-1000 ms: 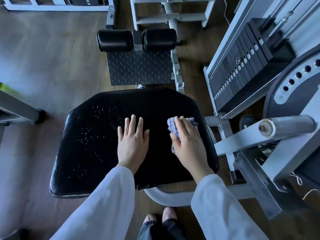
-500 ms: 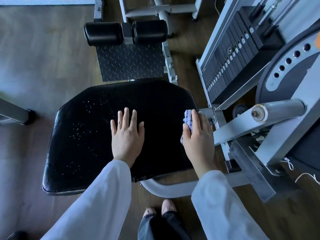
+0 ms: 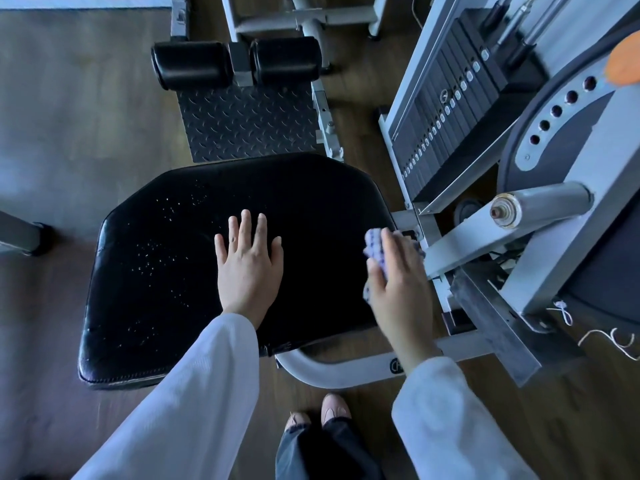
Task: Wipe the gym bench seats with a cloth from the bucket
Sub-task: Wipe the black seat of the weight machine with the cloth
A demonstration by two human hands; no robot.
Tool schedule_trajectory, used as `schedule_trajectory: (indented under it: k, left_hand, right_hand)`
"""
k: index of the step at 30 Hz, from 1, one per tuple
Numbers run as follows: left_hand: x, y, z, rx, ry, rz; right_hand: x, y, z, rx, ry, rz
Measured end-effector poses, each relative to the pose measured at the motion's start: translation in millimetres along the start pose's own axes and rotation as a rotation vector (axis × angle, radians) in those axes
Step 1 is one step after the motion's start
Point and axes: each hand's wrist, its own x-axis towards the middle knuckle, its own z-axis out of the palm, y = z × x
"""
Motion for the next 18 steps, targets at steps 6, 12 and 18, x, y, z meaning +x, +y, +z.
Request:
schedule_trajectory:
  k: [6,12,18]
  left_hand:
    - [-0.1,1.2,-0.4,0.002,-0.003,-0.004]
    - [3.6,1.0,-4.0,-0.021,-0.022,-0.018]
    - [24.1,3.6,-3.7,-0.023,-0.044,-0.049]
  right_hand:
    - [-22.4,-12.0,6.3,-0.02,0.114,0.029]
    - [8.3,-11.0,9.9,-0.076,0.023,0.045]
    - [69.7,-44.3,39.7,-0.07,-0.158,-0.028]
